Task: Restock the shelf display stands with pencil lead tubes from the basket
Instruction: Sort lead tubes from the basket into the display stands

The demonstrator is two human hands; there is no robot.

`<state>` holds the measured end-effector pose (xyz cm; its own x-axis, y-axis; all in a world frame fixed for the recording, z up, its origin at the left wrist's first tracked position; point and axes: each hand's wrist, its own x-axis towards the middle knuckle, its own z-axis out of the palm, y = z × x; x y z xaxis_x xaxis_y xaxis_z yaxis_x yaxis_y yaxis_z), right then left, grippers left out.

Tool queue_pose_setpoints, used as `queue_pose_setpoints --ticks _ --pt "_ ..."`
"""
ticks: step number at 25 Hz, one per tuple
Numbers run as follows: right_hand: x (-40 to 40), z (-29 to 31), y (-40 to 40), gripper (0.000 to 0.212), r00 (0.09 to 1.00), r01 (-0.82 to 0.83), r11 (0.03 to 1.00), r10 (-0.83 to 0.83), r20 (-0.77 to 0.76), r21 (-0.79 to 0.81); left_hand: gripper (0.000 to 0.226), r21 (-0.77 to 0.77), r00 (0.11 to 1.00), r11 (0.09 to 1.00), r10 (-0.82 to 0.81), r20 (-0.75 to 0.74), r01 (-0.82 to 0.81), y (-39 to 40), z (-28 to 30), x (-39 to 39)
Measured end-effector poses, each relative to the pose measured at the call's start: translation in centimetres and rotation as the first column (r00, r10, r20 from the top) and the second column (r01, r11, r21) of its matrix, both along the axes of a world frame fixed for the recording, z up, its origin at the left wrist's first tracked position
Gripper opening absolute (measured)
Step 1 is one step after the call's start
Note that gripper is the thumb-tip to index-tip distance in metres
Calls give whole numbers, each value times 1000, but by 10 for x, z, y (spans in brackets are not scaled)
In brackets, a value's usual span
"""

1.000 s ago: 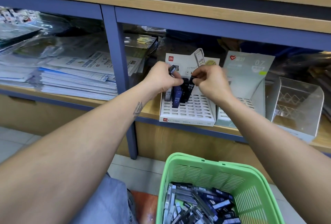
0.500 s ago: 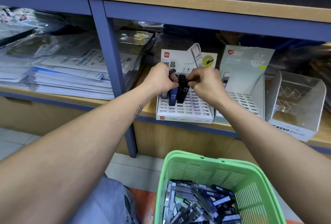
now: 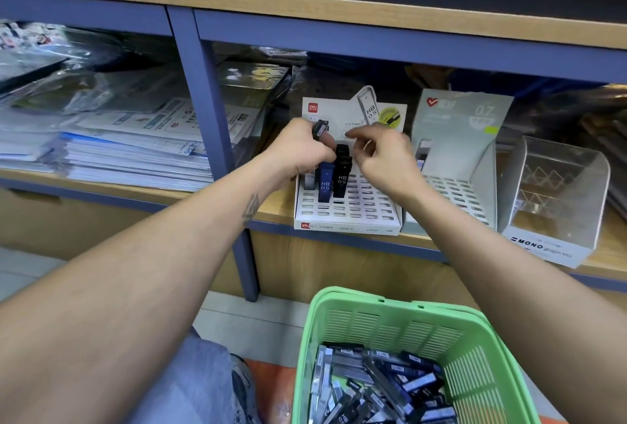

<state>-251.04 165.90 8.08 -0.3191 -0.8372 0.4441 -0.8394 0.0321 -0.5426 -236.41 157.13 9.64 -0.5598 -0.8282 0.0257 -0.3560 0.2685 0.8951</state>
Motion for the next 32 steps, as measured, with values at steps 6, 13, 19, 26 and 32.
queue_pose_setpoints --ticks 6,13,19,26,32 --pt "14 28 11 27 793 -339 933 351 497 -118 28 314 917 862 -363 -168 398 14 12 15" --pt "1 26 17 9 784 -134 988 157 601 -82 20 514 896 744 -423 -134 428 8 11 33" --pt "-4 25 22 20 675 -124 988 155 721 -97 18 441 930 821 -348 -118 363 6 6 30" --pt "-9 22 24 19 741 -98 989 149 655 -115 13 153 970 958 -245 -1 242 12 8 17" --pt "-14 12 19 22 960 -66 997 74 271 -38 14 -559 981 814 -61 185 156 0 8 12"
